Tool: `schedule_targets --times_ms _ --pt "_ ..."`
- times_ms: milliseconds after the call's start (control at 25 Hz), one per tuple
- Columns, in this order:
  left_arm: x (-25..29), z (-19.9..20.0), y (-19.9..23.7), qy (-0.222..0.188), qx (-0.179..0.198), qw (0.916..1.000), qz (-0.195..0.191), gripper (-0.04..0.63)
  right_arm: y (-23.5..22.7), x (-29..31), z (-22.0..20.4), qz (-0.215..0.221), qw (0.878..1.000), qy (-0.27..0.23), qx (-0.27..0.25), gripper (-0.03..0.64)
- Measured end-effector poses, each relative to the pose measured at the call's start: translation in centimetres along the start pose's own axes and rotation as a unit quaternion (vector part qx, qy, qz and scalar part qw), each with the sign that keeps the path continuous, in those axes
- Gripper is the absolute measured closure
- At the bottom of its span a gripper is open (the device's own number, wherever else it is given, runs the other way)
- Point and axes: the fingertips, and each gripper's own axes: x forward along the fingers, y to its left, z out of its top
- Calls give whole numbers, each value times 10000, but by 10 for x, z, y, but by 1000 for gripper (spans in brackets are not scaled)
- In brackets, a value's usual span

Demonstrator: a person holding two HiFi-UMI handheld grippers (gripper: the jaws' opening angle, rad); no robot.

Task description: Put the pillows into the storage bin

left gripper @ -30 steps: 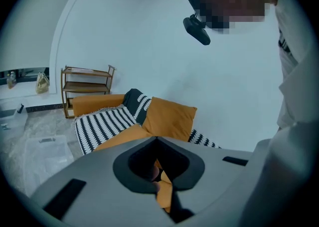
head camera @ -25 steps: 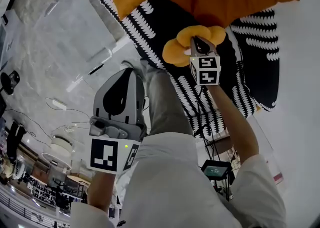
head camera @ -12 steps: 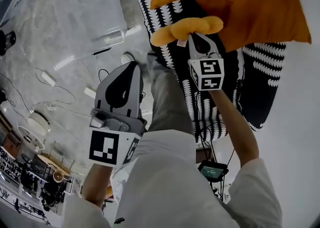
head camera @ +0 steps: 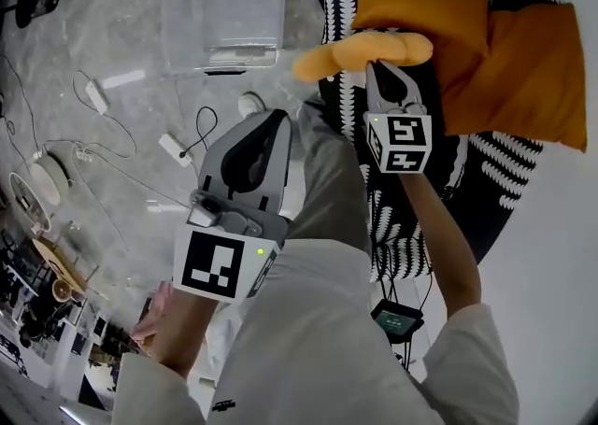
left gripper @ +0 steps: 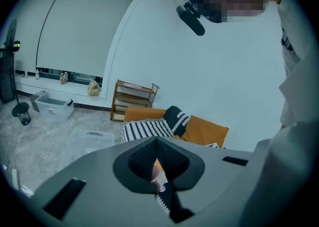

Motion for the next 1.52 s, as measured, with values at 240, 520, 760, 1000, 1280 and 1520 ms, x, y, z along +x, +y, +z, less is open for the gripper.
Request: schedule_targets --times_ms 240,520,760,1000,1280,1520 --pt "-26 -3 36 -152 -275 9989 355 594 50 29 15 384 9990 61 -220 591" --pt "-49 -10 83 -319 -613 9949 732 594 107 71 23 796 9958 202 -407 591" --pt "-77 -7 128 -550 -911 9872 1187 594 145 111 22 947 9939 524 -222 590" --pt "-97 -22 161 -658 -1364 9778 1447 594 175 152 1 876 9912 980 128 589" --pt "-126 -38 201 -733 -1549 9731 1538 594 212 196 -32 777 9864 1452 12 586" --pt "-155 -65 231 -692 -1670 9694 1659 594 230 228 -63 543 9832 1736 123 584"
